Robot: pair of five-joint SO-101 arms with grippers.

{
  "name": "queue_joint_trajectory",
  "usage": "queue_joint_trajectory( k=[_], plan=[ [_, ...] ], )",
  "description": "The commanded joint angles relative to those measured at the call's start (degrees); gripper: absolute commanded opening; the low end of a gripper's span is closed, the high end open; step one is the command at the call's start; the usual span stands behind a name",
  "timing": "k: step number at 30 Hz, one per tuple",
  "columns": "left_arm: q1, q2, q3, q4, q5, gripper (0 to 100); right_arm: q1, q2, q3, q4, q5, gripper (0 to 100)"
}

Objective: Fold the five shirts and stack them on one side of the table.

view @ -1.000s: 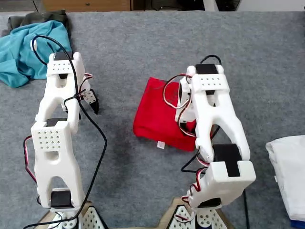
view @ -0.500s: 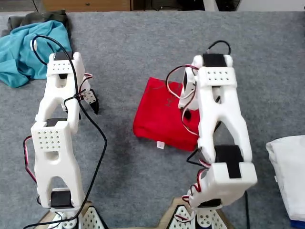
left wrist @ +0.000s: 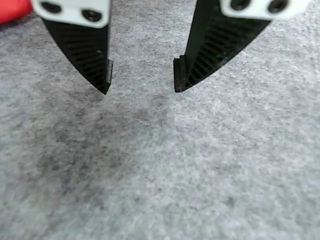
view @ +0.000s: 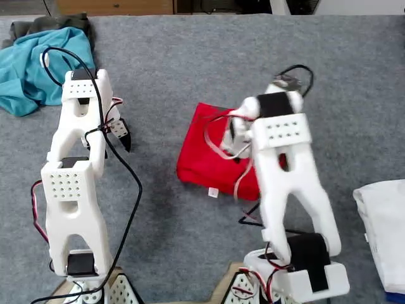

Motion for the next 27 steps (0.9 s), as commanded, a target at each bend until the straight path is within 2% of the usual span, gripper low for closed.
queue_joint_trajectory(
  k=[1,5,8,12,16,18,27],
  plan=[
    [-0.09,-3.3,0.09,-0.44,-0.44,21,-5.14,-3.03,1.45,-4.13,-2.99,23.2],
    [-0.18,-3.3,0.09,-0.44,-0.44,21,-5.85,-3.03,5.93,-9.76,-6.15,37.2],
    [-0.26,-3.3,0.62,-0.53,-0.44,21,-3.38,-3.03,9.63,-15.21,-10.64,44.5],
    [-0.09,-3.3,1.23,-0.53,-0.79,21,-0.84,-0.75,12.97,-19.6,-13.71,40.0],
    [-0.35,-3.3,1.49,-1.14,-1.67,21,-0.22,4.09,12.18,-19.16,-14.59,29.0],
    [-0.62,-3.3,2.02,-1.93,-1.58,21,0.66,6.2,11.91,-18.2,-14.59,26.7],
    [-0.09,-3.3,3.52,-4.57,-1.49,21,2.24,16.84,7.78,-17.05,-14.59,32.3]
  ],
)
